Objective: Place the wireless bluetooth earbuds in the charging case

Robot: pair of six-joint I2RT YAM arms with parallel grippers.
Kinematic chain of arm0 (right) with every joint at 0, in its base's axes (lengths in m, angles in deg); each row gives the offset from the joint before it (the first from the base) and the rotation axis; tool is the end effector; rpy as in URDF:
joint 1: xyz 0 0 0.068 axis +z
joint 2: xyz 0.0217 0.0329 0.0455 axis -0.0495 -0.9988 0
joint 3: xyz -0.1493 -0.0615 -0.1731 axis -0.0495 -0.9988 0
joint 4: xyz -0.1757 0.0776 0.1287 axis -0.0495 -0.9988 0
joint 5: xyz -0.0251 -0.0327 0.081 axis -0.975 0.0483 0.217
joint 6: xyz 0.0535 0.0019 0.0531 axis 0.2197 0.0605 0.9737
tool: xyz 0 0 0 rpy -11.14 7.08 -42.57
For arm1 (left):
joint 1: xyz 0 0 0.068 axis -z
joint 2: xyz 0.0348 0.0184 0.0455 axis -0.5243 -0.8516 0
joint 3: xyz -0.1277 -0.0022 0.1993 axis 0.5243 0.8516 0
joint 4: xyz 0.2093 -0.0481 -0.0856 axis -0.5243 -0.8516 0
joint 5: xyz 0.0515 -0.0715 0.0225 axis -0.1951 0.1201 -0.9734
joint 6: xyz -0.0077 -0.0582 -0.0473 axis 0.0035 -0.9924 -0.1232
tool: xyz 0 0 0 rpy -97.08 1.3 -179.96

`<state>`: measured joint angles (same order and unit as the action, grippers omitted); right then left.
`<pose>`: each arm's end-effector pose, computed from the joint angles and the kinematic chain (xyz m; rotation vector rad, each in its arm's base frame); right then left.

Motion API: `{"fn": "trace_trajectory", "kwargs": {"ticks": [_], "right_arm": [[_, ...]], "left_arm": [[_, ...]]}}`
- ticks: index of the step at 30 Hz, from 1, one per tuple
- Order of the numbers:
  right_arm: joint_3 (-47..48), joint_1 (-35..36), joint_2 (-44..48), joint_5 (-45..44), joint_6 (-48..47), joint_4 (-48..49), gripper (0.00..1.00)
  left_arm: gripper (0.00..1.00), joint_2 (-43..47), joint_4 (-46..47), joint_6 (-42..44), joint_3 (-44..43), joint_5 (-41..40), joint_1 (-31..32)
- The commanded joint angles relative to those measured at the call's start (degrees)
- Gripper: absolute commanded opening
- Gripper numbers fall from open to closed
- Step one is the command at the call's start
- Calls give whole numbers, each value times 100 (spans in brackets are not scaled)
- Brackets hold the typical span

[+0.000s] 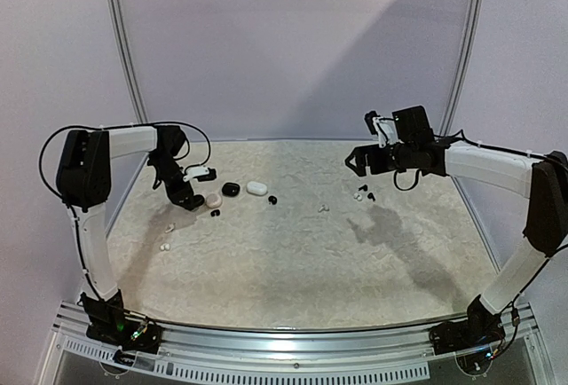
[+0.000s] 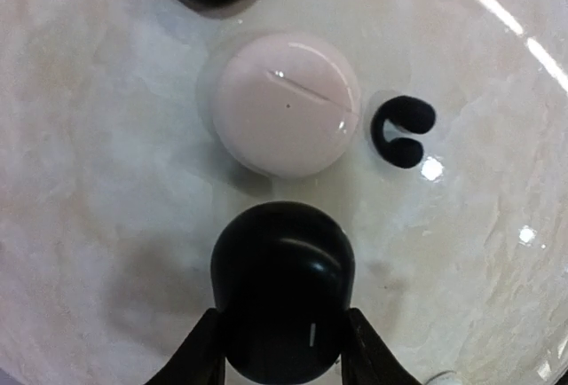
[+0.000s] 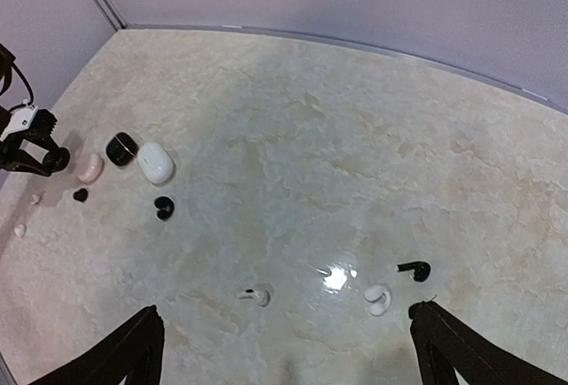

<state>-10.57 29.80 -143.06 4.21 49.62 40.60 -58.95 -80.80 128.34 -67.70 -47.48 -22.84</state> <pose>0.3184 0.1723 0.2243 -0.4090 2.1951 0.5185 0.3546 -0.0660 0.1187 1.4995 2.5937 -0.2004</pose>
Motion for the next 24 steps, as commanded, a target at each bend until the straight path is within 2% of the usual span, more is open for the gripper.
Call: {"fn": "trace_trajectory", "kwargs": {"ticks": [1, 6, 12, 15, 20, 24], "right_arm": [[623, 306, -128, 186, 527, -326, 99], [1348, 621, -414, 695, 1238, -189, 95], [1393, 1216, -551, 1379, 2112, 966, 83], [1622, 1610, -753, 1682, 2293, 1410, 80], [1878, 2013, -1264, 2406, 2610, 2060, 76], [2088, 2253, -1598, 2718, 2616, 2080, 76]], "left_arm": [[0, 1244, -75, -212, -16, 115, 280], [0, 2463, -244, 27, 115, -1143, 1099], [0, 3646, -362, 315, 315, -2659, 2124], [0, 4258, 241, 551, 878, -2964, 2708], [0, 5074, 1790, 1296, 2509, -3276, 3698], [0, 4995, 2163, 1205, 2716, -3367, 3973]]}}
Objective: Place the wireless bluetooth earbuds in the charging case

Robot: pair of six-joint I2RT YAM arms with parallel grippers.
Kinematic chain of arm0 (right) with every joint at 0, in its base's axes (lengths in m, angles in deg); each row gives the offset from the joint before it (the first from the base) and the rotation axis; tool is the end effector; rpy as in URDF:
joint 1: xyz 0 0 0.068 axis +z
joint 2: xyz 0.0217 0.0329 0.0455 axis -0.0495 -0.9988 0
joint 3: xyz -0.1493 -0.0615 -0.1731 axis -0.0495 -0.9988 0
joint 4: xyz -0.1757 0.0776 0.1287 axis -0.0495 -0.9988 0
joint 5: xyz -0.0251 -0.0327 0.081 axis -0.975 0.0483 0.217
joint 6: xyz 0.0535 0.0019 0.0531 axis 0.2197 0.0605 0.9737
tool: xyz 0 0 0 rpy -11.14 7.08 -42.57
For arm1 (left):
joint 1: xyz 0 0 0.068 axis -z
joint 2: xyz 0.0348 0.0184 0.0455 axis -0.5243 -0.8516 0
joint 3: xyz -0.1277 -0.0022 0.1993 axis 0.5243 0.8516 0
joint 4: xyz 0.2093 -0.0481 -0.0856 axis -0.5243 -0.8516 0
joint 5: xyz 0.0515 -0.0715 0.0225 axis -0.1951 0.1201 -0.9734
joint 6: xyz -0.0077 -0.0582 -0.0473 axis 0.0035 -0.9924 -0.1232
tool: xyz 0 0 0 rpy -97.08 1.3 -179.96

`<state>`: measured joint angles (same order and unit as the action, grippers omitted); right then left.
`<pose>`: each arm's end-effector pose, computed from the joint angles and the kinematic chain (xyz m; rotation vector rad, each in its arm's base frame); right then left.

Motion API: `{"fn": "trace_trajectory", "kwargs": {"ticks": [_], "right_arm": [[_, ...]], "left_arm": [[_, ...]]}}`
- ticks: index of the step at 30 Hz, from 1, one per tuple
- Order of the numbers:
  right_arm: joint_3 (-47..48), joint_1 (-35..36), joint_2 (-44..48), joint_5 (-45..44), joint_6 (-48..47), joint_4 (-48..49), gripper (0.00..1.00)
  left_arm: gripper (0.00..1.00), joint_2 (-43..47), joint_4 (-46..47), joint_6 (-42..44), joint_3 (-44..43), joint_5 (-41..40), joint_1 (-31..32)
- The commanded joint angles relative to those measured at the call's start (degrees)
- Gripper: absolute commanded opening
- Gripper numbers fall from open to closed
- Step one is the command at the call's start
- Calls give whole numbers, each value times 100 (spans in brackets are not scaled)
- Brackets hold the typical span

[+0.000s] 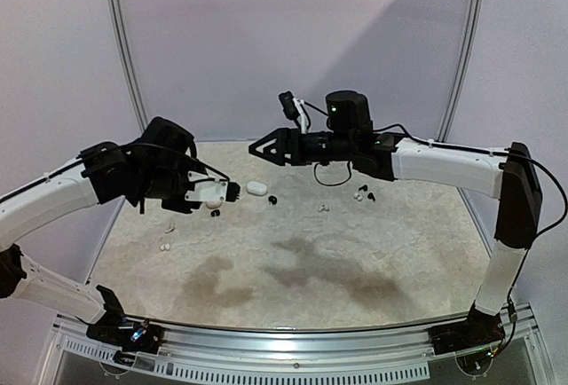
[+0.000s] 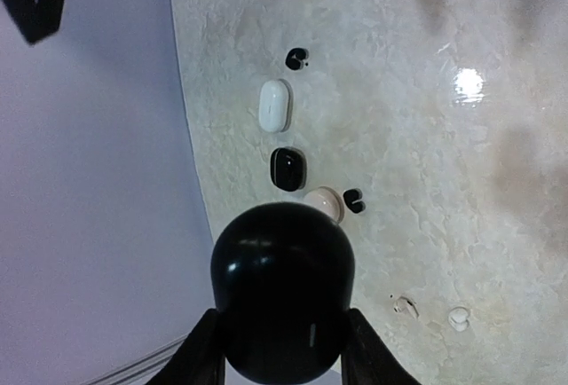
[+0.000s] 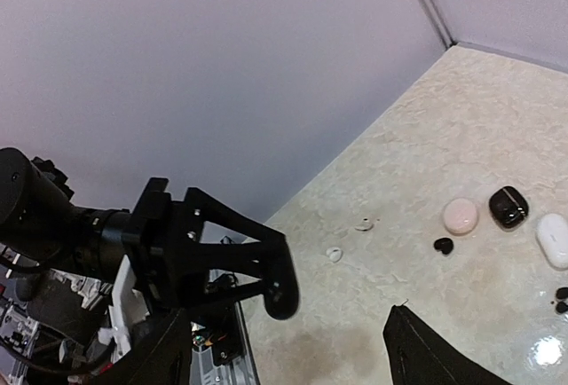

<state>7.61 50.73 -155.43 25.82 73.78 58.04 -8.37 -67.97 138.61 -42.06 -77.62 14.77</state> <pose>0.2630 0.3383 0.2906 -0.6552 1.9092 1.4417 0.1880 -0.1656 0.2693 1.8358 1.5503 0.5418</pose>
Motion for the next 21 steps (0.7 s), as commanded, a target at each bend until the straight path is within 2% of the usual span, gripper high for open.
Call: {"fn": "trace_trajectory", "kwargs": {"ticks": [1, 6, 12, 18, 21], "right_arm": [[329, 188, -431, 612, 221, 327, 77], [566, 263, -914, 868, 524, 493, 75], [747, 348, -1240, 1322, 708, 726, 68], [974, 371, -1528, 1605, 745, 688, 53], [1024, 391, -1592, 1672, 730, 658, 51]], "left_arm": [[0, -122, 892, 87, 111, -347, 227], [0, -279, 998, -16, 71, -190, 281], [0, -400, 1079, -96, 57, -72, 292], [0, -481, 1147, -144, 1, -41, 300], [0, -512, 1178, -218, -33, -51, 301]]}}
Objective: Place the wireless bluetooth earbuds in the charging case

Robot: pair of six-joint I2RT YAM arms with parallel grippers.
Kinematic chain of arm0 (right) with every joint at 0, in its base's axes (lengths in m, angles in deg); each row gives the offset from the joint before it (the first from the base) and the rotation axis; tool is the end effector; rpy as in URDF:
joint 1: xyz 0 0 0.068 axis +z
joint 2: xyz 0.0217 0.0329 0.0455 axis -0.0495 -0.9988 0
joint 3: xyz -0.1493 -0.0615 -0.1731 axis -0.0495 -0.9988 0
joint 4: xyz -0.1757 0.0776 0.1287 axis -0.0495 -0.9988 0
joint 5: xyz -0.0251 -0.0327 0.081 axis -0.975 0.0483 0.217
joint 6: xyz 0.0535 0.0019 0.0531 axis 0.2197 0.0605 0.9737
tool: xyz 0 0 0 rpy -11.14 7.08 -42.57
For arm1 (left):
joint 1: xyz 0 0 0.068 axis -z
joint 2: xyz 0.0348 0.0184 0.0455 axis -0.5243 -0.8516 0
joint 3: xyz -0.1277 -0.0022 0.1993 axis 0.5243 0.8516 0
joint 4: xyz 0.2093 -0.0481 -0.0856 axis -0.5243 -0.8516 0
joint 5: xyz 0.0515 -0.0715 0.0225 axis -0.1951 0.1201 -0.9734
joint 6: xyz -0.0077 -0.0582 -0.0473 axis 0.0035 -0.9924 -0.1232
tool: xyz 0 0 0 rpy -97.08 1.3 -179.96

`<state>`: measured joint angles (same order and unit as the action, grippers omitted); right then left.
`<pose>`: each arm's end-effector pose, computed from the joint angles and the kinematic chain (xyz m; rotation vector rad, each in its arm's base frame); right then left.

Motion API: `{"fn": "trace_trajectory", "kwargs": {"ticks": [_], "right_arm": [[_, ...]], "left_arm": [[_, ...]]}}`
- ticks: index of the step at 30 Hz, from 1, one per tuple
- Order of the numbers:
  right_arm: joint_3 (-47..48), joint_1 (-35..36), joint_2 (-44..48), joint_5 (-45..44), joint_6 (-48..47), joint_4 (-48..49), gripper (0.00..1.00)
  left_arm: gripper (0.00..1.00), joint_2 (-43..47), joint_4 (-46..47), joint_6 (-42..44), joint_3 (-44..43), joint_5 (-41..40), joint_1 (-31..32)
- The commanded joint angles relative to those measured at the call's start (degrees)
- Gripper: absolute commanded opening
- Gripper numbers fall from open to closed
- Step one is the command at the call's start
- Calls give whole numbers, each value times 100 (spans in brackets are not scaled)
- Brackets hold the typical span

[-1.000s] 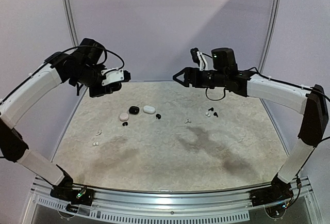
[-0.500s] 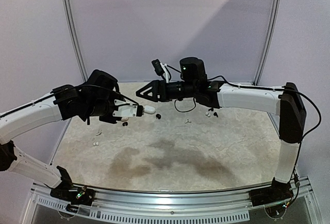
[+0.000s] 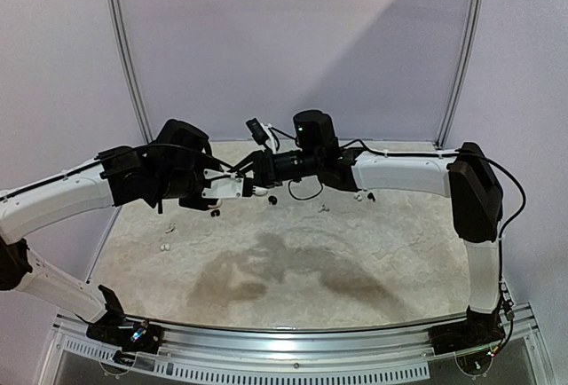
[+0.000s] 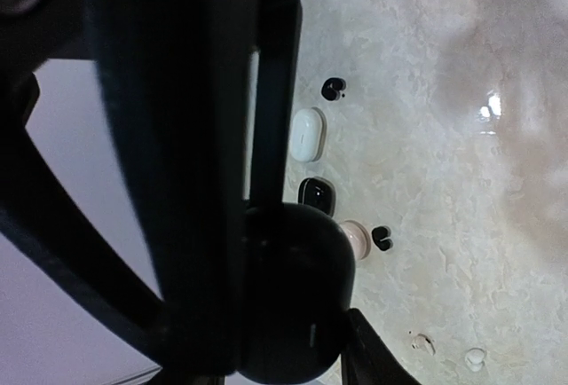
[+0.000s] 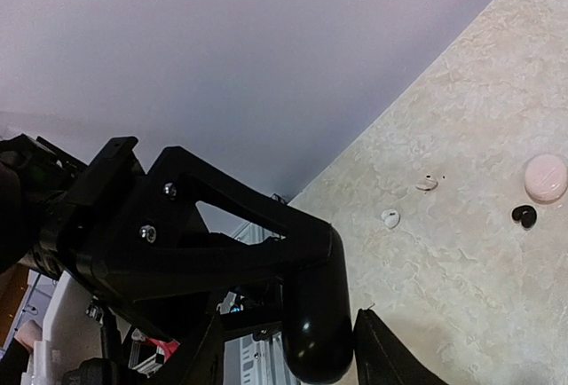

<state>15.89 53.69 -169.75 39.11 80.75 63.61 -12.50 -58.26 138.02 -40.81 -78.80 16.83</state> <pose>0.2617 0.3904 0.2466 -0.8117 1.9749 1.7300 0.1996 -0.1904 0.2613 1.7742 1.4970 0.5386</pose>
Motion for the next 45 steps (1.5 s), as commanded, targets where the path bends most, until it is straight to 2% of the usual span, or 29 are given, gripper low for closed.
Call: {"fn": "trace_trajectory", "kwargs": {"ticks": [1, 4, 6, 9, 12, 15, 17, 18, 20, 21, 22, 25, 28, 31, 34, 36, 37, 38, 40, 43, 45], "right_arm": [[201, 98, -181, 354, 20, 76, 51], [215, 121, -214, 356, 1, 8, 49], [229, 122, -233, 364, -3, -3, 42], [271, 128, -265, 373, -10, -48, 25], [310, 126, -292, 391, -54, -109, 18], [338, 123, -305, 414, -73, -144, 5], [346, 121, -298, 425, -89, -179, 0], [348, 109, -281, 423, -132, -248, 0], [311, 59, -220, 210, -256, -495, 0], [255, 6, -186, 83, -349, -604, 0], [147, -71, -112, -44, -387, -668, 0], [-334, -375, 98, -228, -234, -367, 0], [-807, -741, 266, -365, 136, -52, 0], [-1212, -1101, 523, -726, 206, -153, 0], [-1576, -1438, 798, -1173, 134, -424, 0], [-1761, -1605, 942, -1362, 103, -552, 0], [-1822, -1662, 990, -1460, 75, -618, 0], [-1853, -1689, 1050, -1562, 29, -738, 0], [-1849, -1697, 1139, -1761, -150, -1013, 0], [-1893, -1697, 1195, -1948, -269, -1182, 0], [-1902, -1701, 1190, -2003, -224, -1215, 0]], "left_arm": [[0, -112, 231, -181, -166, 48, 102], [0, -108, 263, -222, -153, 44, 96], [0, -109, 275, -244, -122, 49, 104], [0, -91, 329, -281, -94, 49, 104], [0, -82, 310, -315, -122, 32, 104], [0, -74, 294, -387, -142, 36, 104], [0, -82, 230, -483, -151, 84, 104], [16, -82, 162, -554, -158, 146, 104], [71, -91, -95, -748, -204, 312, 104], [91, -100, -227, -913, -244, 401, 104], [98, -118, -375, -1064, -300, 490, 104], [99, -292, -831, -1624, -608, 726, 83], [99, -747, -1674, -2179, -1350, 944, -87], [99, -1842, -3274, -3018, -2842, 1188, -602], [87, -3235, -4872, -4332, -4746, 1741, -1524], [80, -3926, -5443, -5021, -5567, 2363, -2130], [79, -3977, -5308, -5042, -5525, 2555, -2303], [79, -3937, -5011, -5090, -5255, 2424, -2392], [79, -3906, -4396, -5351, -4622, 2734, -2568], [79, -4129, -3789, -6089, -3941, 3247, -2667], [79, -4287, -3464, -6629, -3515, 3268, -2664]]}}
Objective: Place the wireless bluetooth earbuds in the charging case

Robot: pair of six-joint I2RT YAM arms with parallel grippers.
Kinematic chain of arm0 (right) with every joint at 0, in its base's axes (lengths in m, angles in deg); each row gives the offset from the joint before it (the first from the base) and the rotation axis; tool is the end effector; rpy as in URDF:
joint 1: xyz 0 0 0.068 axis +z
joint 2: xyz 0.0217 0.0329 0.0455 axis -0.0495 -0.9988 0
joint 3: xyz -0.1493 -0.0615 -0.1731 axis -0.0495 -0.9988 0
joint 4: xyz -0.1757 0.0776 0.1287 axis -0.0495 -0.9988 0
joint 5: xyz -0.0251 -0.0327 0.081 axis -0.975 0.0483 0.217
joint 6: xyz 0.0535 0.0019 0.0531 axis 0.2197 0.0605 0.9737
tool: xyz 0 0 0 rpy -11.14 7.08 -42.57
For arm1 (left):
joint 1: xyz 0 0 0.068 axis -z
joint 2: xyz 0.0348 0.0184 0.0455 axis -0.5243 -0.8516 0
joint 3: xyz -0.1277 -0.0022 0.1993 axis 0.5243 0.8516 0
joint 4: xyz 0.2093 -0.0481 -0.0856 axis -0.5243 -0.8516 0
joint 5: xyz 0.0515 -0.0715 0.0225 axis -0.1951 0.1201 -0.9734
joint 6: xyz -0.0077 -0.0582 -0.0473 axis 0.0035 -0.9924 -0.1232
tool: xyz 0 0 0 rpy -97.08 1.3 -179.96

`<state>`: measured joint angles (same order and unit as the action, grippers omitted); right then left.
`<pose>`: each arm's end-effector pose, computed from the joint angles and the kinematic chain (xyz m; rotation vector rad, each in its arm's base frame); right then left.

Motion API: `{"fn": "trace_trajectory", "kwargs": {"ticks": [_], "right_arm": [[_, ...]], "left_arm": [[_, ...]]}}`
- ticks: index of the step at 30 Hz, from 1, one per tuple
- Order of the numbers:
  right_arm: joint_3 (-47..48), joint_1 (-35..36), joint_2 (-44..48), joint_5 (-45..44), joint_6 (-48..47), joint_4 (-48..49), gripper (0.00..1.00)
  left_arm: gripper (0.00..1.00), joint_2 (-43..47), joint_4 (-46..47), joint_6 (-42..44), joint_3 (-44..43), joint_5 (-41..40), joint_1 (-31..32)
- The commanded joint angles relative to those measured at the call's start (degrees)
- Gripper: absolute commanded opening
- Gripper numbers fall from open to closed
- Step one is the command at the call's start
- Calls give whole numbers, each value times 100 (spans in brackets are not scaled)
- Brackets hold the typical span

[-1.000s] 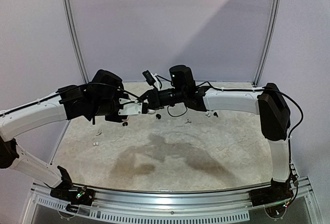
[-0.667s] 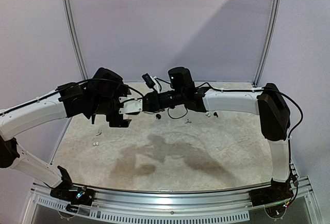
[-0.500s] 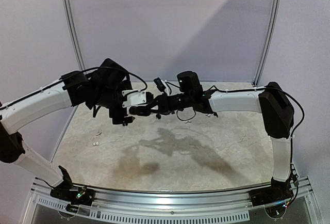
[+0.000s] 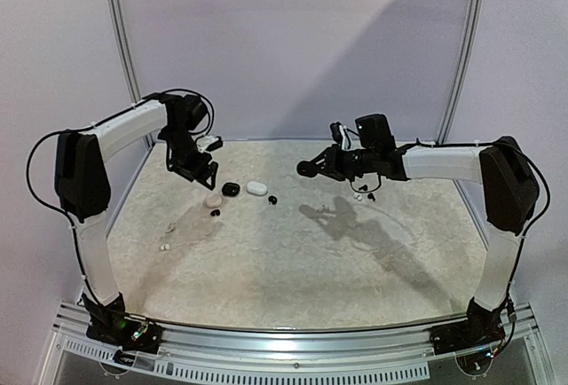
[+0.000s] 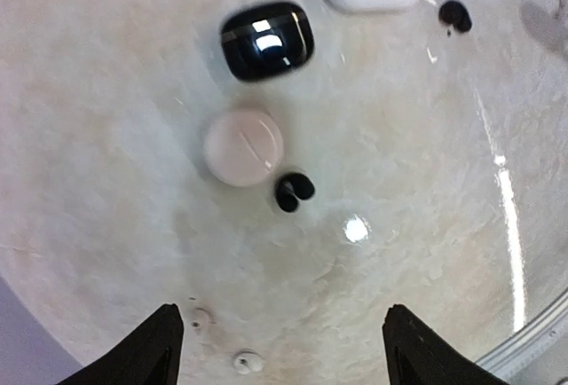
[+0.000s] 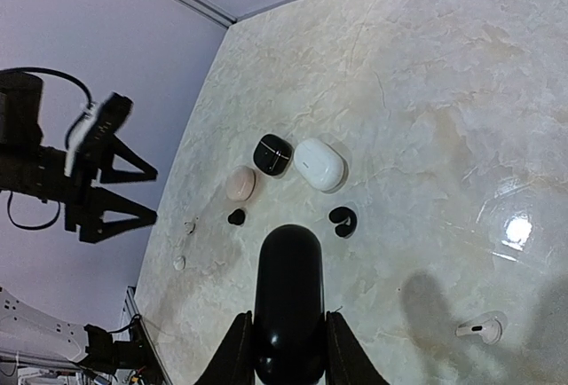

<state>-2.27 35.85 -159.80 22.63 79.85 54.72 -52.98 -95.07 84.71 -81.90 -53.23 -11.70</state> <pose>0.3374 0.2533 0.1939 -0.1658 2.2831 1.2160 0.3360 -0.1268 0.2078 0.7057 2.8774 -0.1396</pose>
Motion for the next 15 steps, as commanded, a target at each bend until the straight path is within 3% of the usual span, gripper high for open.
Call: {"fn": "trace_trajectory", "kwargs": {"ticks": [1, 8, 15], "right_arm": [[-81, 89, 189, -367, -81, -320, 0], [6, 93, 219, -485, 33, -599, 0], [-7, 93, 251, -545, -110, -790, 0]], "left_arm": [[79, -273, 401, -1618, 826, 610, 186], [77, -262, 1892, -2574, 2026, -59, 184], [74, -624, 2466, -2924, 1989, -82, 285]]}}
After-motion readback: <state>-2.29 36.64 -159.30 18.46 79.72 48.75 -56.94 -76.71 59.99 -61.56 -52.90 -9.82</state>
